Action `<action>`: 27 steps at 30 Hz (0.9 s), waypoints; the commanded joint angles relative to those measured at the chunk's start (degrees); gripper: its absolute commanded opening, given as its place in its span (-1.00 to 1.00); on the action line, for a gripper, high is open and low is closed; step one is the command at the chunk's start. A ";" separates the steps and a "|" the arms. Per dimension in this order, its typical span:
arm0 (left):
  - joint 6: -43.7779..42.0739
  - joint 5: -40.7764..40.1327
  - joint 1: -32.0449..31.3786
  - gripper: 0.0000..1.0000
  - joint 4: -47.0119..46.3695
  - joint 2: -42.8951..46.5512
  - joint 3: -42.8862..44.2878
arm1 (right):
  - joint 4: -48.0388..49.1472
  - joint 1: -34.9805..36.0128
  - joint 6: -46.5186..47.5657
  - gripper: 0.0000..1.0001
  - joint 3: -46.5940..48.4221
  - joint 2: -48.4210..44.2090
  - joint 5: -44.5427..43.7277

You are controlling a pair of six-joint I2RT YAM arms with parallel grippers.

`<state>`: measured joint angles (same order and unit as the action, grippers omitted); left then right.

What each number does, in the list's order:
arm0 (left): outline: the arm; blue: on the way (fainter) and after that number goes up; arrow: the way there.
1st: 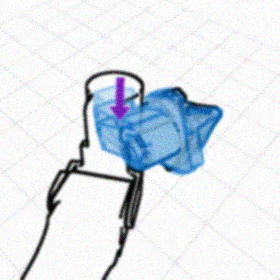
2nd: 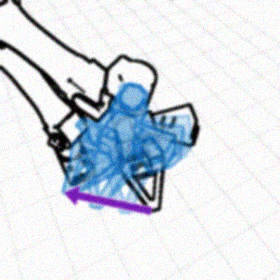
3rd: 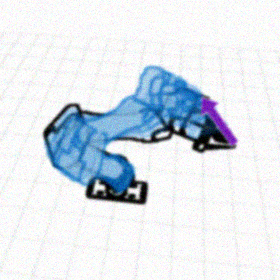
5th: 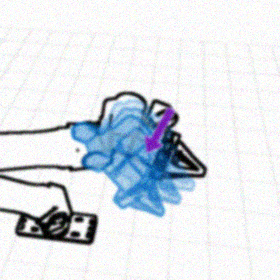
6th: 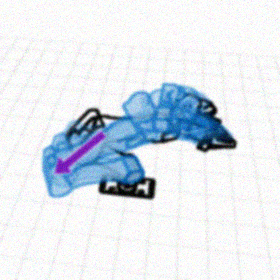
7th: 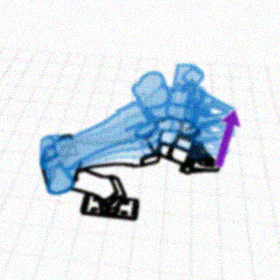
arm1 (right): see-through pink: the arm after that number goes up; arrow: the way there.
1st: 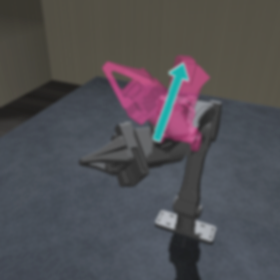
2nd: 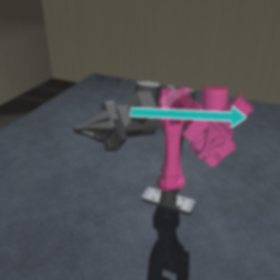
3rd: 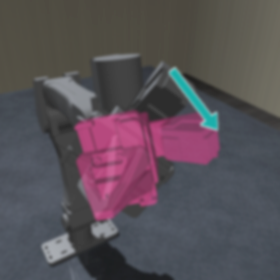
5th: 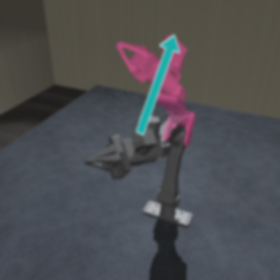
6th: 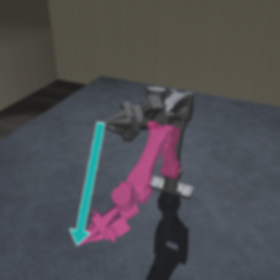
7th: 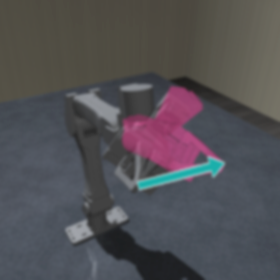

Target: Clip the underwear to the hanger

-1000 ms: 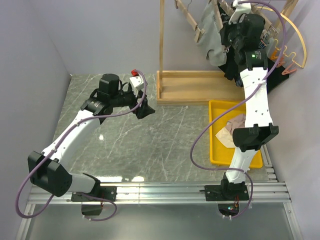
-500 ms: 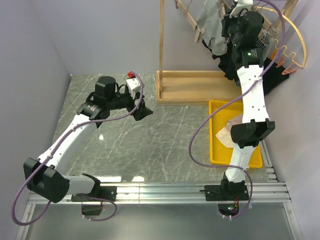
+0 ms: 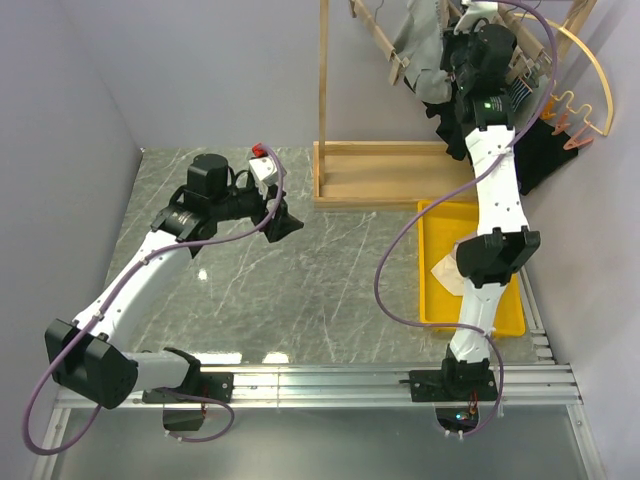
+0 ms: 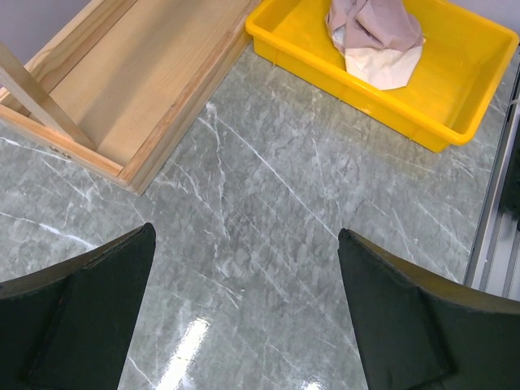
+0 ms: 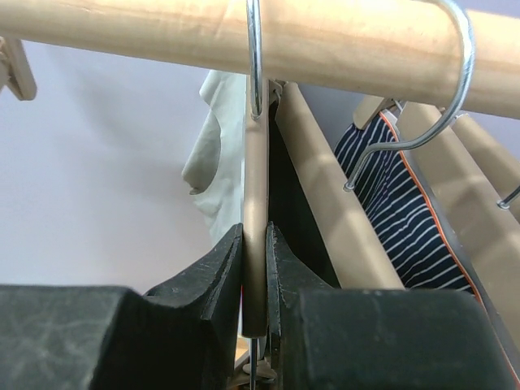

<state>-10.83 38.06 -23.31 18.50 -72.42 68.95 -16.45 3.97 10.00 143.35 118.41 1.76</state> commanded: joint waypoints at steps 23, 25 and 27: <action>7.48 -5.19 2.30 0.99 5.93 0.09 3.65 | 0.72 -0.28 1.16 0.74 -7.45 -13.28 -0.01; 9.06 -5.54 3.18 0.99 6.72 -0.79 4.35 | 0.28 -0.28 1.34 0.80 -9.83 -17.15 1.66; 10.38 -5.28 4.14 0.99 7.95 -2.02 5.05 | -1.73 -0.28 1.08 0.84 -12.30 -20.30 2.46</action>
<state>-4.40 33.65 -20.49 24.77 -73.21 71.05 -17.12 3.97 10.59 132.73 104.90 2.31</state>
